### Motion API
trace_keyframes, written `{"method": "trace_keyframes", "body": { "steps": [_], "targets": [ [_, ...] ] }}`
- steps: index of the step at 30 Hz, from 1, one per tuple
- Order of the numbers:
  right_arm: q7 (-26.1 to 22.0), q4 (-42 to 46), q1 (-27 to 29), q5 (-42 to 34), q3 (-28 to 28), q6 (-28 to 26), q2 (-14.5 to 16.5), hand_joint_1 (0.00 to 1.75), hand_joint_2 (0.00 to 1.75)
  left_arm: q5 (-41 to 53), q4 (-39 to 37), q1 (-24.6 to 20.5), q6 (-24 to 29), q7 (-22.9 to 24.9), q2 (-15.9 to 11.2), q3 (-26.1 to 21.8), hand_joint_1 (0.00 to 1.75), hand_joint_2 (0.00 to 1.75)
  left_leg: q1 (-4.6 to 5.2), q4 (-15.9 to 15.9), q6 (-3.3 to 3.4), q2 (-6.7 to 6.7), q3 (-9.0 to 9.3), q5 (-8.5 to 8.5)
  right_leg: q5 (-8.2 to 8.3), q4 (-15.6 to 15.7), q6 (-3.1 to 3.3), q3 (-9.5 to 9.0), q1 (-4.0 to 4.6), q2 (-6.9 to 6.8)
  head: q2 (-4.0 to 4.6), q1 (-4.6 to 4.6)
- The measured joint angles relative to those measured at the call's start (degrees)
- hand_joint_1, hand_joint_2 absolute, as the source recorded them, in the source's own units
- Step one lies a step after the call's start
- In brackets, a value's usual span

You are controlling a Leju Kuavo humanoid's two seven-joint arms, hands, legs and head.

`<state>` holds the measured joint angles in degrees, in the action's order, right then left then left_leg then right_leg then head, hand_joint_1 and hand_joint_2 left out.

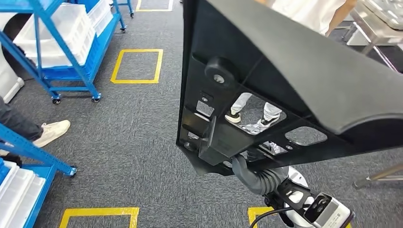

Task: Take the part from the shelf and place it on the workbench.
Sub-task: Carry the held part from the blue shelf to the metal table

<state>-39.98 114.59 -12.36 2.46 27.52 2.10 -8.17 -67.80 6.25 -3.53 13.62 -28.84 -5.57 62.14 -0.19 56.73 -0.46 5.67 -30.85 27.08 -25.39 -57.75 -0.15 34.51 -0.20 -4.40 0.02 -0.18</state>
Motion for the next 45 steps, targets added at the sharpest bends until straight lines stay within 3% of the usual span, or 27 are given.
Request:
{"method": "trace_keyframes", "body": {
  "steps": [2,4,6,8,9,10,11,13,15,17,18,20,22,23,25,27,29,31,33,35,37,38,39,40,42,44,45],
  "targets": [
    [0.0,0.44,0.29,0.08,0.03,-0.04,-0.15,1.75,1.75,0.0,0.0,-0.13,-0.03,0.01,0.03,0.12,0.0,1.75,-0.02,-0.15,-0.73,1.04,0.36,0.25,0.14,0.07,0.59,0.0,0.11,1.36,0.0,0.02],
    [-0.03,0.83,0.48,0.13,0.04,-0.07,-0.27,1.75,1.75,0.02,0.0,-0.32,-0.03,0.02,0.08,0.2,0.0,1.75,-0.28,1.15,-1.29,-0.56,0.15,1.54,0.46,0.56,1.27,-0.23,-0.16,2.6,0.0,0.06],
    [-0.04,1.01,0.54,0.12,0.16,-0.07,-0.28,1.75,1.75,0.04,0.0,-0.32,0.1,0.07,0.1,0.21,0.0,1.75,-0.54,6.93,-1.57,-3.85,-2.24,4.95,0.68,0.85,1.75,-0.4,-0.29,3.86,0.0,0.1],
    [-0.02,1.0,0.59,0.08,0.42,-0.05,-0.27,1.75,1.75,0.05,0.0,-0.01,0.29,0.14,0.11,0.22,0.0,1.75,-0.56,14.64,-1.61,-5.14,-5.96,8.12,0.68,0.79,1.95,-0.36,-0.09,5.42,0.0,0.13],
    [0.0,0.99,0.6,0.07,0.55,-0.06,-0.27,1.75,1.75,0.03,0.0,0.13,0.37,0.17,0.12,0.22,0.0,1.75,-0.56,16.59,-1.57,-5.28,-7.07,8.32,0.68,0.74,1.99,-0.37,0.02,6.28,0.0,0.14],
    [0.01,0.99,0.59,0.05,0.64,-0.1,-0.28,1.75,1.75,0.02,0.0,0.18,0.42,0.18,0.13,0.22,0.0,1.75,-0.56,16.16,-1.44,-5.36,-7.1,7.31,0.67,0.67,2.0,-0.4,0.1,7.11,0.0,0.14],
    [0.02,0.99,0.55,0.05,0.69,-0.17,-0.29,1.75,1.75,0.02,0.0,0.18,0.48,0.19,0.14,0.22,0.0,1.75,-0.55,13.53,-1.24,-5.61,-6.09,5.34,0.67,0.6,1.98,-0.46,0.14,7.94,0.0,0.13],
    [0.02,0.99,0.37,0.05,0.74,-0.48,-0.34,1.75,1.75,0.01,0.0,0.11,0.55,0.23,0.15,0.22,0.0,1.75,-0.57,5.3,-0.76,-7.68,-2.62,1.26,0.63,0.38,1.76,-0.44,0.18,9.35,0.0,0.11],
    [0.03,1.0,0.2,0.09,0.77,-0.87,-0.5,1.75,1.75,0.01,0.0,0.11,0.58,0.41,0.14,0.23,0.0,1.75,-0.48,0.81,-0.38,-9.36,-0.74,-0.13,0.7,0.2,1.21,-0.19,0.1,10.53,0.0,0.09],
    [0.03,1.04,0.16,0.12,0.79,-1.08,-0.78,1.75,1.75,0.01,0.0,0.04,0.57,0.61,0.14,0.24,0.0,1.75,-0.33,0.3,0.08,-8.78,-0.47,-0.16,0.93,0.33,0.41,0.08,-0.04,11.62,0.0,0.09],
    [0.02,1.12,0.17,0.12,0.8,-1.14,-0.95,1.75,1.75,0.01,0.0,-0.07,0.56,0.64,0.19,0.24,0.0,1.75,-0.35,0.01,0.45,-8.16,-0.33,-0.37,0.84,0.21,0.1,0.26,-0.08,11.48,0.0,0.07],
    [0.02,1.35,0.06,0.16,0.82,-1.26,-1.31,1.75,1.75,0.0,0.0,-0.18,0.51,0.6,0.28,0.24,0.0,1.75,-0.5,-0.7,1.21,-6.85,-0.16,-0.84,-0.88,-2.33,-0.36,1.64,0.06,9.16,0.0,-0.23],
    [0.02,1.5,0.01,0.29,0.84,-1.52,-1.63,1.75,1.75,0.0,0.0,0.02,0.41,0.5,0.32,0.25,0.0,1.75,-0.32,-0.92,1.63,-5.44,-0.14,-0.9,-4.52,-9.23,-0.71,4.98,-0.07,6.13,0.0,-0.56],
    [0.02,1.55,0.1,0.38,0.85,-1.7,-1.8,1.75,1.75,0.0,0.0,0.14,0.35,0.46,0.32,0.26,0.0,1.75,-0.22,-0.9,1.73,-4.66,-0.16,-0.84,-6.08,-13.1,-0.93,6.87,-0.23,5.42,0.0,-0.59],
    [0.02,1.61,0.33,0.53,0.88,-1.95,-2.18,1.75,1.75,0.0,0.0,0.22,0.27,0.37,0.33,0.28,0.0,1.75,-0.13,-0.82,1.69,-3.18,-0.14,-0.64,-6.21,-15.82,-1.26,8.2,-0.55,4.89,0.0,-0.59],
    [0.02,1.72,0.39,0.61,0.92,-1.99,-2.47,1.75,1.75,0.0,0.0,0.13,0.21,0.27,0.33,0.28,0.0,1.75,-0.12,-0.64,1.41,-1.88,0.05,-0.29,-2.72,-9.4,-1.31,4.75,-0.67,3.63,0.0,-0.61],
    [0.02,1.91,0.36,0.67,0.94,-1.99,-2.61,1.75,1.75,0.0,0.0,0.07,0.16,0.19,0.34,0.28,0.0,1.75,0.11,-0.39,0.9,-0.84,0.34,0.19,-0.23,-1.95,-0.86,0.72,-0.29,1.36,0.0,-0.56],
    [0.02,2.12,0.36,0.72,0.95,-2.02,-2.72,1.75,1.75,0.0,0.0,0.02,0.15,0.16,0.35,0.3,0.0,1.75,0.29,-0.32,0.27,0.11,0.65,0.56,-0.05,0.26,-0.27,-0.34,0.14,0.82,0.0,-0.49],
    [0.03,2.29,0.42,0.74,0.97,-2.05,-2.87,1.75,1.75,0.0,0.0,-0.13,0.15,0.14,0.36,0.31,0.0,1.75,0.19,-0.34,-0.35,0.93,1.09,0.93,0.1,0.61,0.29,-0.48,0.05,2.13,0.0,-0.47],
    [0.0,2.5,0.36,0.76,0.98,-2.06,-3.0,1.75,1.75,0.03,0.0,-0.28,0.14,0.1,0.37,0.31,0.0,1.75,-0.08,1.89,-0.86,-0.82,0.61,2.61,0.36,1.22,0.93,-0.97,-0.29,3.28,0.0,-0.38],
    [-0.03,2.64,0.28,0.91,1.02,-2.1,-3.06,1.75,1.75,0.1,0.0,-0.22,0.13,0.07,0.37,0.31,0.0,1.75,-0.37,8.82,-1.21,-3.94,-2.38,6.23,0.49,1.47,1.32,-1.26,-0.46,4.47,0.0,-0.14],
    [-0.02,2.65,0.31,1.0,1.06,-2.17,-3.07,1.75,1.75,0.13,0.0,-0.07,0.13,0.06,0.37,0.31,0.0,1.75,-0.44,13.05,-1.35,-4.79,-4.47,7.93,0.49,1.44,1.39,-1.26,-0.44,5.19,0.0,-0.03],
    [-0.02,2.65,0.41,1.08,1.1,-2.27,-3.09,1.75,1.75,0.12,0.0,0.08,0.13,0.06,0.37,0.31,0.0,1.75,-0.45,16.13,-1.45,-5.14,-6.16,8.73,0.48,1.39,1.39,-1.27,-0.42,5.99,0.0,0.02],
    [-0.01,2.65,0.5,1.13,1.13,-2.39,-3.11,1.75,1.75,0.11,0.0,0.18,0.12,0.05,0.37,0.31,0.0,1.75,-0.47,17.16,-1.49,-5.26,-6.98,8.36,0.47,1.31,1.37,-1.29,-0.41,6.79,0.0,0.01],
    [0.0,2.67,0.58,1.09,1.15,-2.61,-3.19,1.75,1.75,0.09,0.0,0.19,0.1,0.05,0.38,0.31,0.0,1.75,-0.61,12.32,-1.4,-5.85,-5.4,4.43,0.34,1.02,1.17,-1.36,-0.45,8.42,0.0,0.01],
    [0.01,2.72,0.53,0.96,1.13,-2.68,-3.27,1.75,1.75,0.09,0.0,0.12,0.1,0.05,0.39,0.31,0.0,1.75,-1.0,4.36,-1.25,-8.83,-2.22,0.81,0.11,0.48,0.68,-1.13,-0.47,9.88,0.0,0.03],
    [0.01,2.74,0.48,0.91,1.1,-2.64,-3.31,1.75,1.75,0.09,0.0,0.13,0.11,0.08,0.4,0.31,0.0,1.75,-1.1,2.0,-1.13,-10.09,-1.32,0.09,0.09,0.27,0.31,-0.85,-0.51,10.56,0.0,0.04]
  ]
}}
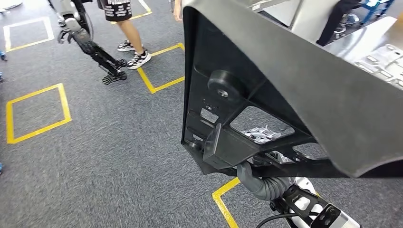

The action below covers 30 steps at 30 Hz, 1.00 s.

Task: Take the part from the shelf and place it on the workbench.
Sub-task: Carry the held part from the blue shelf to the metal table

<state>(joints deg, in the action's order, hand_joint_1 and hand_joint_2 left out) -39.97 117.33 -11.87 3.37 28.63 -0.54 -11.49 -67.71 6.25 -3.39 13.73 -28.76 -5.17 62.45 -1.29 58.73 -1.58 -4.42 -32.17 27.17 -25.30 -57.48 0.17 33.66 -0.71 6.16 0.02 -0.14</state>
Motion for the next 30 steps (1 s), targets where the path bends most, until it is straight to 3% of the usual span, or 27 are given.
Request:
{"method": "trace_keyframes", "body": {
  "steps": [1,3,4,5,7,9,10,11,12,14,15,16,18,19,21,23,25,26,27,29,30],
  "targets": [
    [0.01,0.01,-0.04,-0.03,-0.05,0.12,-0.03,1.75,1.75,0.01,0.0,0.02,0.02,0.02,0.02,0.0,0.0,1.75,-0.01,-0.94,0.22,-0.79,0.34,0.0,0.06,-0.1,-0.41,0.31,-0.04,0.67,0.0,0.02],
    [0.02,0.02,-0.1,0.03,-0.16,0.45,-0.05,1.75,1.75,0.0,0.0,-0.06,0.04,0.06,0.13,0.0,0.0,1.75,0.14,-1.21,0.97,0.28,0.39,-0.16,0.35,-0.01,-1.28,0.76,-0.28,1.86,0.0,0.03],
    [0.02,0.02,-0.16,0.09,-0.22,0.58,-0.07,1.75,1.75,-0.01,0.0,-0.18,0.07,0.05,0.22,0.0,0.0,1.75,0.13,-1.43,1.43,0.97,0.48,-0.35,0.17,-0.32,-1.58,1.02,-0.25,1.34,0.0,-0.01],
    [0.02,0.01,-0.32,0.21,-0.26,0.64,-0.07,1.75,1.75,-0.02,0.0,-0.27,0.1,0.05,0.32,0.0,0.0,1.75,0.11,-1.67,1.86,1.73,0.52,-0.55,-0.61,-1.54,-1.79,1.69,-0.2,0.02,0.0,-0.17],
    [0.01,-0.08,-0.71,0.62,-0.3,0.59,-0.03,1.75,1.75,-0.02,0.0,-0.24,0.15,0.14,0.43,0.0,0.0,1.75,0.28,-1.91,2.41,3.3,0.53,-0.7,-3.86,-7.5,-1.99,4.59,-0.03,-3.74,0.0,-0.52],
    [0.02,-0.52,-1.1,1.09,-0.37,0.48,0.06,1.75,1.75,-0.04,0.0,-0.08,-0.06,0.42,0.42,0.01,0.0,1.75,0.58,-1.87,2.6,5.0,0.46,-0.62,-6.76,-14.94,-2.13,8.21,-0.11,-5.43,0.0,-0.68],
    [0.04,-0.88,-1.39,1.13,-0.5,0.47,0.09,1.75,1.75,-0.05,0.0,-0.12,-0.26,0.61,0.4,0.02,0.0,1.75,0.69,-1.84,2.64,5.83,0.45,-0.57,-6.87,-16.51,-2.14,8.94,-0.12,-5.7,0.0,-0.67],
    [0.1,-1.3,-1.86,0.92,-0.74,0.52,0.11,1.75,1.75,-0.06,0.0,-0.26,-0.49,0.82,0.38,0.03,0.0,1.75,0.76,-1.8,2.63,6.58,0.45,-0.51,-5.92,-15.71,-2.08,8.48,-0.11,-5.91,0.0,-0.68],
    [0.24,-1.71,-2.56,0.47,-1.09,0.67,0.11,1.75,1.75,-0.07,0.0,-0.47,-0.66,0.98,0.37,0.04,0.0,1.75,0.83,-1.77,2.58,7.25,0.5,-0.44,-4.12,-12.44,-1.91,6.7,-0.05,-6.33,0.0,-0.68],
    [0.63,-2.54,-4.46,-0.65,-1.8,1.26,0.17,1.75,1.75,-0.07,0.0,-0.82,-0.8,1.23,0.36,0.04,0.0,1.75,1.1,-1.7,2.33,8.4,0.69,-0.23,-1.15,-4.04,-1.21,2.16,0.38,-8.84,0.0,-0.66],
    [0.8,-3.0,-5.52,-1.11,-2.03,1.57,0.29,1.75,1.75,-0.07,0.0,-0.89,-0.81,1.28,0.36,0.03,0.0,1.75,1.22,-1.69,2.1,8.92,0.78,-0.13,-0.43,-1.23,-0.81,0.71,0.66,-9.83,0.0,-0.62],
    [0.91,-3.43,-6.38,-1.42,-2.17,1.84,0.44,1.75,1.75,-0.07,0.0,-0.92,-0.79,1.3,0.36,0.02,0.0,1.75,1.31,-1.69,1.84,9.42,0.87,-0.04,-0.32,0.01,-0.48,0.15,0.91,-10.41,0.0,-0.56],
    [0.91,-4.06,-7.27,-1.67,-2.38,2.16,0.7,1.75,1.75,-0.07,0.0,-0.93,-0.55,1.18,0.39,-0.07,0.0,1.75,1.36,-1.82,1.24,10.51,1.13,0.09,-0.14,0.34,-0.02,0.25,1.02,-9.27,0.0,-0.5],
    [0.8,-4.08,-7.17,-1.64,-2.54,2.21,0.75,1.75,1.75,-0.07,0.0,-0.92,-0.31,1.08,0.41,-0.12,0.0,1.75,1.28,-1.62,0.94,10.28,1.2,0.36,0.06,0.65,0.21,0.11,0.88,-8.67,0.0,-0.47],
    [0.5,-3.55,-6.52,-1.45,-2.83,1.99,0.72,1.75,1.75,-0.05,0.0,-0.69,0.12,0.82,0.51,-0.19,0.0,1.75,1.05,1.43,0.36,7.98,0.07,2.45,0.45,1.27,0.78,-0.25,0.47,-7.54,0.0,-0.37],
    [0.25,-2.95,-5.8,-1.23,-2.96,1.7,0.67,1.75,1.75,0.0,0.0,-0.1,0.37,0.7,0.6,-0.22,0.0,1.75,0.71,8.62,-0.06,5.44,-3.2,5.98,0.56,1.36,1.09,-0.34,0.36,-6.28,0.0,-0.22],
    [0.14,-2.37,-4.78,-0.75,-3.1,1.39,0.62,1.75,1.75,0.02,0.0,0.4,0.49,0.68,0.64,-0.26,0.0,1.75,0.59,14.0,-0.37,4.96,-5.96,7.34,0.54,1.23,1.11,-0.36,0.38,-4.71,0.0,-0.11],
    [0.11,-1.79,-4.0,-0.19,-3.3,1.08,0.58,1.75,1.75,0.01,0.0,0.47,0.37,0.67,0.67,-0.27,0.0,1.75,0.53,13.77,-0.46,4.89,-6.08,6.35,0.48,1.09,1.03,-0.37,0.36,-3.89,0.0,-0.09],
    [0.09,-1.02,-3.1,0.46,-3.56,0.71,0.5,1.75,1.75,0.0,0.0,0.43,0.12,0.66,0.68,-0.28,0.0,1.75,0.42,11.52,-0.48,4.64,-5.27,4.48,0.39,0.91,0.9,-0.4,0.32,-3.13,0.0,-0.05],
    [0.04,0.7,-1.26,1.37,-4.19,0.04,0.14,1.75,1.75,-0.02,0.0,0.32,-0.42,0.77,0.69,-0.27,0.0,1.75,0.08,4.23,-0.32,2.3,-2.24,0.7,0.08,0.38,0.41,-0.3,0.3,-1.73,0.0,-0.05],
    [0.02,1.47,-0.45,1.25,-4.51,-0.12,-0.22,1.75,1.75,-0.01,0.0,0.32,-0.56,0.87,0.72,-0.26,0.0,1.75,-0.07,1.51,-0.14,0.95,-1.02,-0.11,-0.04,0.1,0.09,-0.08,0.27,-1.05,-0.01,-0.08]
  ]
}}
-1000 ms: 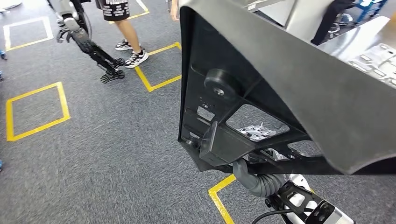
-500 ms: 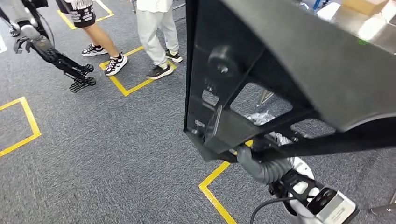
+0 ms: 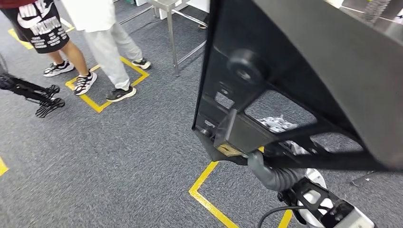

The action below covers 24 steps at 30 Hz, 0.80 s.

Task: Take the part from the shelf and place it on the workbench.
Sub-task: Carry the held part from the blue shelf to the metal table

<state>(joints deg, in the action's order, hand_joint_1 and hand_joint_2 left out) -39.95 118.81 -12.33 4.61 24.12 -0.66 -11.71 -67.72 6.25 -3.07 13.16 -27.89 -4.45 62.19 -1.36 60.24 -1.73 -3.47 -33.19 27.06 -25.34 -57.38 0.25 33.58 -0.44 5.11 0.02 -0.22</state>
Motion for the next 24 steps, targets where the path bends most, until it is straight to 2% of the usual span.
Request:
{"method": "trace_keyframes", "body": {
  "steps": [1,2,3,4,6,7,8,9,10,11,12,13,14,15,16,17,19,20,21,23,24],
  "targets": [
    [-0.01,0.64,0.69,-0.42,-0.34,-0.07,-0.46,1.75,1.75,0.01,0.0,0.06,-0.05,0.1,0.04,0.02,0.0,1.75,-0.03,-1.55,0.22,-1.01,0.68,-0.15,-0.02,-0.2,-0.36,0.29,-0.08,0.64,0.0,-0.01],
    [-0.01,1.14,1.26,-0.97,-0.71,-0.07,-1.0,1.75,1.75,0.01,0.0,0.12,-0.07,0.19,0.08,0.03,0.0,1.75,0.05,-1.96,0.52,-1.28,0.88,0.17,0.07,-0.27,-0.77,0.57,-0.15,1.3,0.0,-0.01],
    [-0.01,1.5,1.68,-1.55,-1.1,-0.03,-1.56,1.75,1.75,0.01,0.0,0.14,-0.08,0.21,0.14,0.03,0.0,1.75,0.08,-2.17,0.91,-0.66,0.96,0.15,0.23,-0.22,-1.2,0.81,-0.3,2.01,0.0,-0.02],
    [-0.01,1.7,1.97,-1.96,-1.48,0.01,-2.08,1.75,1.75,-0.02,0.0,0.1,-0.14,0.21,0.2,0.04,0.0,1.75,0.11,-2.37,1.35,0.05,1.02,0.0,0.23,-0.31,-1.55,0.97,-0.4,1.87,0.01,-0.01],
    [-0.01,1.77,1.79,-2.26,-2.01,-0.04,-2.74,1.75,1.75,-0.06,0.0,-0.08,-0.44,0.16,0.24,0.05,0.0,1.75,0.06,-2.82,2.19,1.53,1.15,-0.3,-1.24,-2.58,-2.11,2.2,-0.35,-0.68,0.01,-0.31],
    [-0.01,1.48,1.21,-2.24,-2.14,-0.13,-2.86,1.75,1.75,-0.08,0.0,-0.13,-0.69,0.13,0.22,0.08,0.0,1.75,0.16,-2.93,2.45,2.34,1.16,-0.36,-2.92,-5.59,-2.29,3.66,-0.35,-2.54,0.01,-0.44],
    [-0.01,0.96,0.43,-2.2,-2.18,-0.24,-2.84,1.75,1.75,-0.08,0.0,-0.17,-0.94,0.1,0.15,0.12,0.0,1.75,0.3,-2.96,2.6,3.15,1.1,-0.34,-4.85,-9.5,-2.5,5.61,-0.36,-3.82,0.01,-0.57],
    [0.01,0.17,-0.36,-2.17,-2.2,-0.27,-2.8,1.75,1.75,-0.08,0.0,-0.26,-1.13,0.15,0.07,0.16,0.0,1.75,0.41,-2.95,2.7,4.0,1.03,-0.31,-6.43,-13.41,-2.68,7.49,-0.43,-4.38,0.01,-0.62],
    [0.1,-0.83,-1.16,-2.19,-2.2,-0.1,-2.73,1.75,1.75,-0.08,0.0,-0.38,-1.21,0.29,0.01,0.19,0.0,1.75,0.48,-2.93,2.72,4.8,1.0,-0.28,-7.19,-16.09,-2.79,8.73,-0.48,-4.64,0.01,-0.61],
    [0.29,-1.88,-2.04,-2.28,-2.19,0.3,-2.57,1.75,1.75,-0.08,0.0,-0.57,-1.18,0.49,-0.04,0.19,0.0,1.75,0.5,-2.91,2.71,5.52,0.99,-0.26,-6.84,-16.65,-2.84,8.88,-0.5,-4.79,0.01,-0.63],
    [0.56,-2.95,-3.1,-2.46,-2.17,0.86,-2.33,1.75,1.75,-0.08,0.0,-0.77,-1.07,0.7,-0.06,0.19,0.0,1.75,0.52,-2.88,2.68,6.18,1.02,-0.23,-5.55,-14.86,-2.8,7.82,-0.5,-5.04,0.01,-0.64],
    [0.86,-3.99,-4.4,-2.72,-2.16,1.43,-1.99,1.75,1.75,-0.08,0.0,-0.96,-0.93,0.87,-0.05,0.19,0.0,1.75,0.54,-2.84,2.59,6.8,1.1,-0.18,-3.65,-10.99,-2.62,5.64,-0.43,-5.76,0.01,-0.64],
    [1.1,-4.92,-5.72,-2.96,-2.15,1.89,-1.58,1.75,1.75,-0.08,0.0,-1.13,-0.8,0.96,-0.02,0.19,0.0,1.75,0.66,-2.79,2.43,7.38,1.19,-0.09,-2.16,-6.65,-2.28,3.29,-0.22,-7.08,0.01,-0.63],
    [1.27,-5.71,-6.9,-3.14,-2.14,2.2,-1.15,1.75,1.75,-0.08,0.0,-1.25,-0.7,0.98,0.02,0.19,0.0,1.75,0.81,-2.74,2.19,7.84,1.28,0.0,-1.05,-3.11,-1.88,1.4,0.0,-8.15,0.01,-0.58],
    [1.36,-6.37,-7.87,-3.25,-2.14,2.41,-0.73,1.75,1.75,-0.08,0.0,-1.33,-0.63,0.99,0.04,0.19,0.0,1.75,0.95,-2.72,1.89,8.27,1.38,0.09,-0.53,-0.85,-1.49,0.25,0.22,-8.91,0.01,-0.58],
    [1.41,-6.91,-8.55,-3.29,-2.14,2.57,-0.37,1.75,1.75,-0.08,0.0,-1.36,-0.6,0.98,0.07,0.19,0.0,1.75,1.06,-2.73,1.58,8.71,1.47,0.14,-0.6,-0.19,-1.16,0.05,0.41,-9.06,0.01,-0.53],
    [1.48,-7.73,-9.34,-3.32,-2.13,2.74,0.15,1.75,1.75,-0.08,0.0,-1.45,-0.57,0.98,0.09,0.19,0.0,1.75,1.07,-2.83,0.92,9.46,1.66,0.29,-0.35,-0.02,-0.63,0.14,0.36,-7.84,0.01,-0.53],
    [1.51,-8.04,-9.59,-3.33,-2.14,2.78,0.34,1.75,1.75,-0.08,0.0,-1.48,-0.58,0.98,0.09,0.19,0.0,1.75,0.98,-2.36,0.57,8.89,1.58,0.75,-0.2,0.23,-0.32,0.02,0.21,-7.3,0.01,-0.5],
    [1.61,-8.3,-9.86,-3.34,-2.13,2.82,0.56,1.75,1.75,-0.06,0.0,-1.48,-0.58,0.99,0.1,0.19,0.0,1.75,0.87,-0.91,0.25,7.77,1.04,1.75,-0.03,0.47,0.01,-0.11,0.03,-6.78,0.01,-0.46],
    [1.93,-8.8,-10.36,-3.32,-2.09,2.98,1.26,1.75,1.75,-0.02,0.0,-1.32,-0.64,1.03,0.11,0.19,0.0,1.75,0.66,5.75,-0.22,4.89,-1.92,5.3,0.12,0.69,0.5,-0.25,-0.13,-5.65,0.01,-0.19],
    [2.19,-9.04,-10.53,-3.29,-2.03,3.07,1.67,1.75,1.75,0.0,0.0,-1.18,-0.69,1.06,0.12,0.19,0.0,1.75,0.65,9.89,-0.35,4.2,-3.93,7.02,0.12,0.65,0.64,-0.22,-0.1,-4.98,0.01,-0.08]
  ]
}}
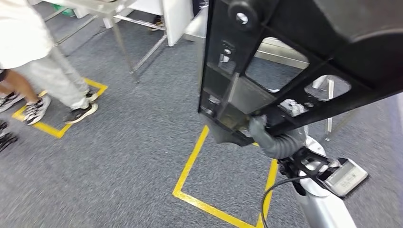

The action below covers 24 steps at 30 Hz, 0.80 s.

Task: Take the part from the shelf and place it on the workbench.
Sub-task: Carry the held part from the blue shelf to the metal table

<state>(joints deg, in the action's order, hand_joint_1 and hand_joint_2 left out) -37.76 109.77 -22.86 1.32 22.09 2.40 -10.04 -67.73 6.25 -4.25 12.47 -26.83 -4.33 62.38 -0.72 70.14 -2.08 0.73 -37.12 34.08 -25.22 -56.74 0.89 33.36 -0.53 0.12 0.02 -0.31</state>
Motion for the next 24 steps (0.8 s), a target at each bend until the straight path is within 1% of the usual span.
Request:
{"method": "trace_keyframes", "body": {
  "steps": [1,2,3,4,5,6,7,8,10,11,12,13,14,15,16,17,18,19,20,21,22,23,24],
  "targets": [
    [0.28,-0.2,-0.05,0.05,0.07,0.07,0.42,1.75,1.75,0.0,0.0,0.11,-0.07,0.02,0.0,0.0,0.0,1.75,0.0,3.22,-0.09,-0.28,-1.66,0.95,-0.01,-0.06,0.04,0.0,0.03,0.75,0.0,0.07],
    [0.58,-0.38,-0.06,0.13,0.14,0.15,0.78,1.75,1.75,0.0,0.0,0.18,-0.15,0.03,0.0,0.0,0.0,1.75,-0.01,4.39,-0.11,-0.38,-2.43,0.67,-0.03,-0.13,0.04,-0.03,0.05,1.53,0.0,0.07],
    [0.89,-0.52,-0.06,0.21,0.21,0.28,1.09,1.75,1.75,-0.01,0.0,0.19,-0.2,0.03,-0.01,0.0,0.0,1.75,-0.04,3.22,-0.08,-0.49,-2.12,-0.75,-0.08,-0.22,-0.01,-0.1,0.05,2.33,0.0,0.07],
    [1.16,-0.63,-0.07,0.32,0.26,0.45,1.42,1.75,1.75,-0.01,0.0,0.16,-0.25,0.03,-0.03,-0.01,0.0,1.75,-0.1,-0.13,0.0,-0.88,-0.78,-3.04,-0.15,-0.33,-0.11,-0.18,0.03,3.11,0.0,0.07],
    [1.33,-0.71,-0.09,0.43,0.28,0.63,1.74,1.75,1.75,-0.01,0.0,0.14,-0.27,0.05,-0.07,-0.02,0.0,1.75,-0.24,-4.41,0.16,-2.07,1.01,-5.23,-0.26,-0.46,-0.27,-0.22,-0.01,3.85,0.0,0.09],
    [1.46,-0.74,-0.14,0.5,0.31,0.78,2.03,1.75,1.75,0.0,0.0,0.12,-0.29,0.09,-0.14,-0.03,0.0,1.75,-0.4,-8.25,0.36,-3.34,2.68,-6.7,-0.35,-0.66,-0.49,-0.14,0.04,4.56,0.0,0.09],
    [1.56,-0.76,-0.19,0.58,0.34,0.86,2.32,1.75,1.75,0.01,0.0,0.15,-0.3,0.23,-0.2,-0.05,0.0,1.75,-0.48,-10.82,0.57,-4.38,3.78,-7.45,-0.36,-0.81,-0.79,0.06,0.05,5.23,0.0,0.09],
    [1.64,-0.79,-0.23,0.66,0.38,0.9,2.54,1.75,1.75,0.01,0.0,0.16,-0.29,0.45,-0.28,-0.08,0.0,1.75,-0.47,-11.92,0.85,-5.0,4.25,-7.47,-0.3,-0.89,-1.12,0.31,-0.01,5.86,0.0,0.12],
    [1.74,-0.82,-0.26,0.82,0.42,0.91,2.76,1.75,1.75,0.01,0.0,0.11,-0.26,0.96,-0.39,-0.11,0.0,1.75,-0.36,-12.21,1.51,-4.08,4.38,-7.46,-0.08,-0.8,-1.89,0.7,-0.14,7.03,0.0,0.12],
    [1.75,-0.84,-0.28,0.91,0.41,0.92,2.79,1.75,1.75,0.0,0.0,0.03,-0.23,1.16,-0.43,-0.13,0.0,1.75,-0.41,-12.45,1.92,-3.46,4.51,-7.59,-0.27,-1.04,-2.21,0.88,-0.15,6.68,0.0,0.08],
    [1.78,-0.84,-0.41,0.98,0.4,0.94,2.8,1.75,1.75,-0.01,0.0,-0.05,-0.21,1.32,-0.45,-0.15,0.0,1.75,-0.48,-12.73,2.34,-2.78,4.66,-7.73,-0.98,-2.15,-2.5,1.43,-0.07,5.55,0.0,-0.09],
    [1.8,-0.84,-0.56,1.03,0.39,0.97,2.81,1.75,1.75,-0.02,0.0,-0.09,-0.21,1.46,-0.48,-0.17,0.0,1.75,-0.54,-12.99,2.69,-2.09,4.78,-7.83,-2.28,-4.45,-2.74,2.55,-0.02,3.98,0.0,-0.24],
    [1.81,-0.85,-0.7,1.06,0.38,1.0,2.84,1.75,1.75,-0.03,0.0,-0.06,-0.21,1.64,-0.5,-0.19,0.0,1.75,-0.44,-13.08,2.92,-1.37,4.83,-7.83,-4.08,-8.07,-2.94,4.34,-0.01,2.16,0.0,-0.41],
    [1.83,-0.88,-0.78,1.07,0.38,1.04,2.89,1.75,1.75,-0.03,0.0,0.03,-0.25,1.8,-0.55,-0.2,0.0,1.75,-0.35,-13.08,3.07,-0.65,4.82,-7.77,-5.87,-12.23,-3.14,6.46,-0.07,1.08,0.0,-0.53],
    [1.84,-0.95,-0.76,1.07,0.38,1.09,2.95,1.75,1.75,-0.04,0.0,0.13,-0.37,1.94,-0.57,-0.2,0.0,1.75,-0.28,-13.07,3.1,0.08,4.82,-7.7,-7.03,-15.74,-3.28,8.29,-0.18,0.6,0.0,-0.53],
    [1.86,-1.03,-0.67,1.07,0.38,1.16,3.0,1.75,1.75,-0.06,0.0,0.2,-0.56,2.04,-0.58,-0.2,0.0,1.75,-0.24,-13.05,3.11,0.82,4.85,-7.62,-7.22,-17.56,-3.36,9.28,-0.26,0.37,0.0,-0.55],
    [1.88,-1.11,-0.6,1.07,0.38,1.25,3.07,1.75,1.75,-0.08,0.0,0.21,-0.78,2.1,-0.59,-0.2,0.0,1.75,-0.23,-13.04,3.05,1.5,4.92,-7.52,-6.25,-16.89,-3.35,9.01,-0.3,0.17,0.0,-0.55],
    [1.9,-1.16,-0.55,1.07,0.38,1.38,3.12,1.75,1.75,-0.09,0.0,0.17,-0.98,2.13,-0.59,-0.2,0.0,1.75,-0.22,-13.02,2.95,2.15,5.06,-7.4,-4.46,-13.97,-3.26,7.53,-0.29,-0.22,0.0,-0.55],
    [1.91,-1.17,-0.53,1.07,0.38,1.52,3.17,1.75,1.75,-0.09,0.0,0.12,-1.15,2.13,-0.58,-0.2,0.0,1.75,-0.18,-13.01,2.78,2.73,5.27,-7.25,-2.41,-9.52,-3.02,5.19,-0.18,-1.26,0.0,-0.56],
    [1.88,-1.17,-0.52,1.07,0.38,1.66,3.24,1.75,1.75,-0.09,0.0,0.07,-1.26,2.11,-0.57,-0.2,0.0,1.75,-0.04,-12.97,2.52,3.25,5.47,-7.06,-0.95,-5.42,-2.66,3.03,0.1,-2.54,0.0,-0.55],
    [1.86,-1.16,-0.53,1.07,0.38,1.79,3.34,1.75,1.75,-0.09,0.0,0.03,-1.39,2.08,-0.57,-0.2,0.0,1.75,0.1,-12.95,2.23,3.7,5.65,-6.89,-0.05,-2.46,-2.25,1.53,0.35,-3.46,0.0,-0.53],
    [1.83,-1.16,-0.51,1.07,0.38,1.86,3.44,1.75,1.75,-0.09,0.0,0.01,-1.55,2.05,-0.57,-0.2,0.0,1.75,0.24,-12.95,1.92,4.16,5.79,-6.72,0.2,-0.92,-1.85,0.8,0.59,-4.05,0.0,-0.52],
    [1.81,-1.16,-0.44,1.07,0.38,1.9,3.52,1.75,1.75,-0.09,0.0,-0.01,-1.79,2.03,-0.57,-0.19,0.0,1.75,0.35,-12.99,1.6,4.6,5.9,-6.61,0.08,-0.72,-1.51,0.84,0.78,-3.81,0.0,-0.5]
  ]
}}
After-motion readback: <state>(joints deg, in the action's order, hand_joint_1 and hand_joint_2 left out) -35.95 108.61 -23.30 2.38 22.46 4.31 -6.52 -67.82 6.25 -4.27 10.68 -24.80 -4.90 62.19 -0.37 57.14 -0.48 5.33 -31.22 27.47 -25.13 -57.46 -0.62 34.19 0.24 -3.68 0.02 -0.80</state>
